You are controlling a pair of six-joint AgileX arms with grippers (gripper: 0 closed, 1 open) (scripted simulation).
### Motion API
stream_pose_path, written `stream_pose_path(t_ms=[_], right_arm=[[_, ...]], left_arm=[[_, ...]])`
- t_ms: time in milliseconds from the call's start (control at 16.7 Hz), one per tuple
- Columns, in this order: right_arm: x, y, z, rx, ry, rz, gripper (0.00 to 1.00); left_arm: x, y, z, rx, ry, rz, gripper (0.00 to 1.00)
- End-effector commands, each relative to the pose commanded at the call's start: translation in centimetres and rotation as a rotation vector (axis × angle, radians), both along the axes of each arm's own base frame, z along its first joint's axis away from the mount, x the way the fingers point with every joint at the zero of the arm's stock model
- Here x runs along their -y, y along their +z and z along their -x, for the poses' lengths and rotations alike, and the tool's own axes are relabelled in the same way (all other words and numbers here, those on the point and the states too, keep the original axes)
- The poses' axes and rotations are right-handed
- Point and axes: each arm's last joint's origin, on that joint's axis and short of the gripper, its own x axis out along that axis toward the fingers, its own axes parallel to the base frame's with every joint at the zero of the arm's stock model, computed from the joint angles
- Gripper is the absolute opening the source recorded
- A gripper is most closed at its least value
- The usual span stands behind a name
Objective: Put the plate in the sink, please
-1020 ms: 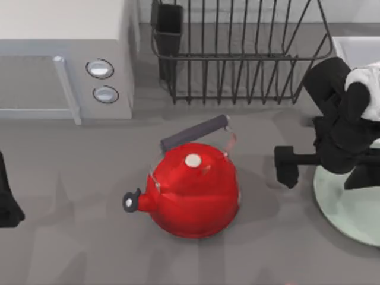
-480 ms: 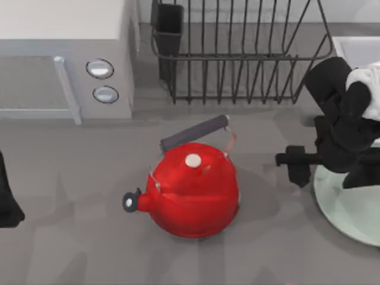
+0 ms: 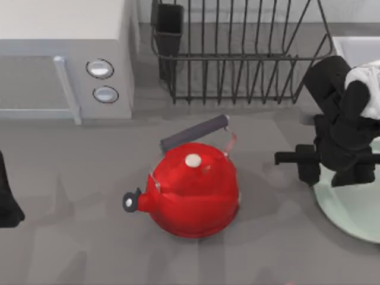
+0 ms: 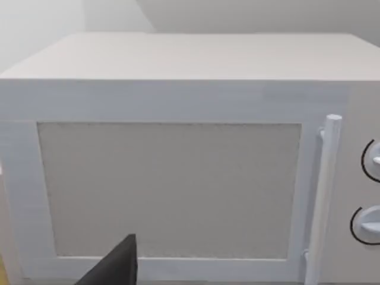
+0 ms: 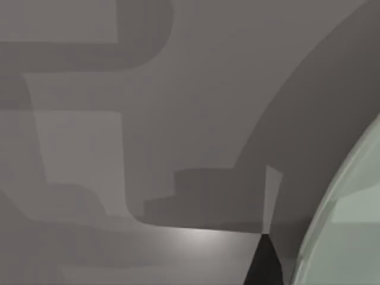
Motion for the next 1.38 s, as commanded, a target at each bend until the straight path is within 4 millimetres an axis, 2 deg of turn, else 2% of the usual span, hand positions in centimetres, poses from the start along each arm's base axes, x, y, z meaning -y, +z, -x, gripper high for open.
stream_pose_path(t_ms=[360, 420, 600, 720, 900, 1080, 1260, 1380], right_arm=[[0.0, 0.0, 0.0, 0.0, 0.0, 0.0, 0.0], [0.1, 2.7, -0.7, 0.093, -0.01, -0.032, 0.0], [-0.1, 3.4, -1.1, 0.088, -0.01, -0.03, 0.0], [-0.5, 4.8, -1.9, 0.08, -0.01, -0.027, 0.0], [-1.1, 9.2, -3.5, 0.072, -0.01, -0.024, 0.0], [-1.4, 15.4, -4.1, 0.067, -0.011, -0.022, 0.0], [-1.0, 21.5, -3.2, 0.068, -0.011, -0.023, 0.0], [-0.5, 24.7, -2.2, 0.077, -0.01, -0.026, 0.0]], left_arm=[[0.0, 0.0, 0.0, 0.0, 0.0, 0.0, 1.0], [0.0, 0.0, 0.0, 0.0, 0.0, 0.0, 1.0], [0.0, 0.0, 0.0, 0.0, 0.0, 0.0, 1.0], [0.0, 0.0, 0.0, 0.0, 0.0, 0.0, 1.0], [0.0, 0.0, 0.0, 0.0, 0.0, 0.0, 1.0], [0.0, 0.0, 0.0, 0.0, 0.0, 0.0, 1.0], [0.0, 0.0, 0.0, 0.0, 0.0, 0.0, 1.0], [0.0, 0.0, 0.0, 0.0, 0.0, 0.0, 1.0]])
